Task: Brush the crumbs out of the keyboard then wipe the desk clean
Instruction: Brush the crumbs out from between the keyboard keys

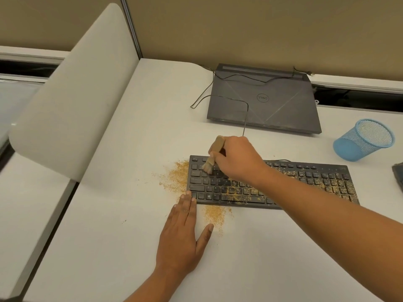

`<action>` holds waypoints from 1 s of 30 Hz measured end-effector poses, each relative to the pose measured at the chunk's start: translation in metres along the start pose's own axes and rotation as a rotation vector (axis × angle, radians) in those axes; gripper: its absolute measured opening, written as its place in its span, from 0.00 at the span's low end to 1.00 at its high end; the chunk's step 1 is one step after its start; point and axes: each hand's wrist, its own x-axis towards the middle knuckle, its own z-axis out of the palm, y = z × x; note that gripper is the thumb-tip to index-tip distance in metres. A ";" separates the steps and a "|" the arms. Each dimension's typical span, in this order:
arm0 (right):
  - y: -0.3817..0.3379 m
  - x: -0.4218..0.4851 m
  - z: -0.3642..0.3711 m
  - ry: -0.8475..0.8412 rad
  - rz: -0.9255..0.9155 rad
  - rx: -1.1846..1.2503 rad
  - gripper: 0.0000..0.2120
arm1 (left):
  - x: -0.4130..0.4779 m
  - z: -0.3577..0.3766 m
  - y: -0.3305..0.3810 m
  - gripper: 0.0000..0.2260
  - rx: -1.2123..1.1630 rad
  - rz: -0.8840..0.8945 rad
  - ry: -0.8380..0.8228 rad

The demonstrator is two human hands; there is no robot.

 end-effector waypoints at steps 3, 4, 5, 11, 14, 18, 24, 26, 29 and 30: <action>0.002 -0.008 0.008 -0.039 -0.014 -0.048 0.07 | 0.000 0.000 0.001 0.32 0.002 0.001 0.000; 0.002 -0.013 0.012 -0.083 -0.039 -0.056 0.07 | 0.000 0.000 0.001 0.32 0.005 0.004 0.000; 0.001 -0.016 0.013 -0.106 -0.063 -0.049 0.07 | 0.000 0.000 0.000 0.32 0.006 0.006 -0.001; 0.001 -0.005 0.002 -0.033 -0.041 0.075 0.07 | -0.001 -0.001 0.001 0.32 0.004 0.011 0.001; -0.003 -0.001 0.004 -0.152 -0.065 0.008 0.07 | -0.001 -0.002 0.001 0.32 0.008 0.010 -0.001; -0.001 0.006 -0.001 -0.028 -0.053 0.096 0.07 | 0.000 -0.001 0.001 0.33 0.011 0.006 -0.003; -0.002 -0.003 0.003 -0.126 -0.095 0.026 0.07 | 0.000 -0.002 0.002 0.33 0.008 0.011 0.000; 0.001 -0.002 0.002 -0.020 -0.087 0.057 0.07 | 0.000 -0.002 0.002 0.33 0.008 0.008 0.004; -0.001 -0.005 0.010 -0.174 -0.093 0.002 0.07 | -0.001 -0.003 0.002 0.33 0.011 0.008 -0.004; -0.002 -0.007 0.011 -0.216 -0.101 -0.011 0.07 | 0.000 -0.003 0.002 0.33 0.012 0.005 -0.005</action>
